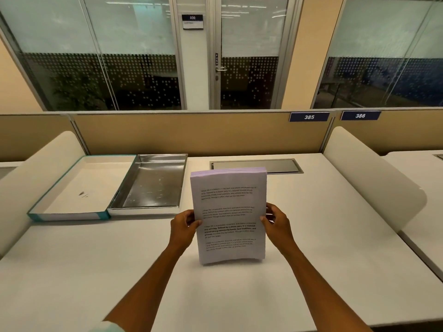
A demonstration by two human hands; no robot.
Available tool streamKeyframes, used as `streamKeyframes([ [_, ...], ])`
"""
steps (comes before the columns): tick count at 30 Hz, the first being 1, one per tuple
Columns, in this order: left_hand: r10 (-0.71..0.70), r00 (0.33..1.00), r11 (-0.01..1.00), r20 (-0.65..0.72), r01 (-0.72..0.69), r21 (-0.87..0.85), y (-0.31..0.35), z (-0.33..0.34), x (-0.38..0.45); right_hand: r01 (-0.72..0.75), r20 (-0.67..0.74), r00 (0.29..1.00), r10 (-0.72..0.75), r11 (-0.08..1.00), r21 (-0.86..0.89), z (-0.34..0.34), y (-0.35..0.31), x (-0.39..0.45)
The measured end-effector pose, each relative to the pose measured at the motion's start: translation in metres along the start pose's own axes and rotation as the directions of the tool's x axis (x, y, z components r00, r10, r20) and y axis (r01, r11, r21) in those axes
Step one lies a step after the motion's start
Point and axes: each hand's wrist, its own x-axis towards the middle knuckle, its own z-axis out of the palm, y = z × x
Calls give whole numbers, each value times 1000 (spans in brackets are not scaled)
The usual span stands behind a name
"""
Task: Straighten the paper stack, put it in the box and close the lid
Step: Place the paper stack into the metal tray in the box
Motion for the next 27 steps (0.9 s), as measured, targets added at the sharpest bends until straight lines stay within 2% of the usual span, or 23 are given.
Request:
streamKeyframes([
  [8, -27, 999, 998, 31, 29, -53, 2, -50, 54, -9, 43, 999, 8, 1000, 22, 43, -49, 42],
  [16, -147, 988, 983, 43, 151, -109, -17, -119, 123, -141, 130, 982, 137, 990, 20, 124, -87, 104],
  [27, -261, 965, 964, 3, 260, -63, -60, -210, 218, -317, 181, 935, 307, 948, 29, 253, -124, 173],
])
